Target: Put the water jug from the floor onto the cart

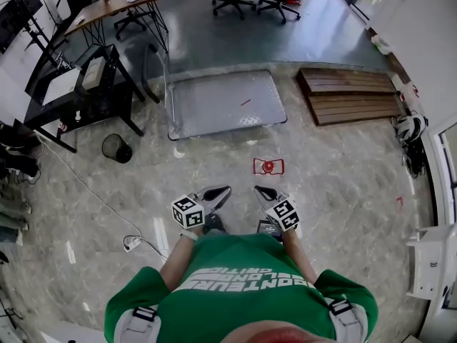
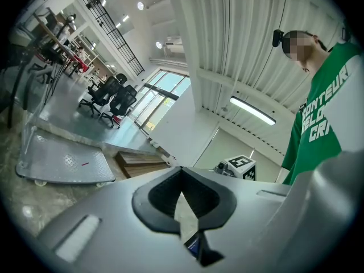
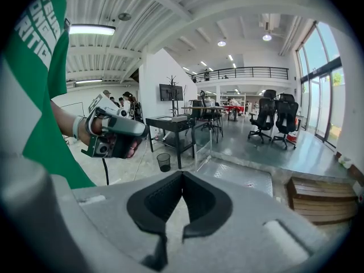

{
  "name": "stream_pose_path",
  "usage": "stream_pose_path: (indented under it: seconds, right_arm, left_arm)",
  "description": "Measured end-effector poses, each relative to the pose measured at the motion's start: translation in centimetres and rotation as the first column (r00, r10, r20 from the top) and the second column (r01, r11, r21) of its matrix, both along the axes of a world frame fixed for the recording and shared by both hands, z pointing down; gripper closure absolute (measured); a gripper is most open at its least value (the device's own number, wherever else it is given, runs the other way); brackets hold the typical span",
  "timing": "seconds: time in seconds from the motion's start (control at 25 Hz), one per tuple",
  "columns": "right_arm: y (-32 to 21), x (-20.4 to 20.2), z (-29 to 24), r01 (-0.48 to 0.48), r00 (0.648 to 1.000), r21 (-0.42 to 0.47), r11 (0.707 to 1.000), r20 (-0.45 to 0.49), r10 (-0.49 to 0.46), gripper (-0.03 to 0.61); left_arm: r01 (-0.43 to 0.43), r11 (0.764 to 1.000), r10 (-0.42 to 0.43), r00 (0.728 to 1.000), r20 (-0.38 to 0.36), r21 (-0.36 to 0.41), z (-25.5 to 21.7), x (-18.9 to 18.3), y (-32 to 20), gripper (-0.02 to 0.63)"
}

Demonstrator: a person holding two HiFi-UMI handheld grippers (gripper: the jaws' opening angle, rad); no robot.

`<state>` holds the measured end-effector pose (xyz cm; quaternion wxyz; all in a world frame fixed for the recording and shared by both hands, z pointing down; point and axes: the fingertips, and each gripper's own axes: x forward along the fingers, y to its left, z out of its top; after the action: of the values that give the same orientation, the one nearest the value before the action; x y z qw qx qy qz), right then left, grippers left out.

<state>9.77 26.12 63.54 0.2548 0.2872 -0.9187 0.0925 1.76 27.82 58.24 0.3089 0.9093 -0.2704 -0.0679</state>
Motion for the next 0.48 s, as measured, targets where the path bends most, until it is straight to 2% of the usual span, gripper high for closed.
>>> stream_pose_path:
  seconds: [0.48]
  right_arm:
    - [-1.9, -4.9, -0.5, 0.006, 1.000, 0.062, 0.998, 0.000, -0.006, 0.586]
  left_arm:
    - [0.009, 1.000, -0.009, 1.000, 0.004, 0.017, 0.2, -5.0, -1.0, 0.603]
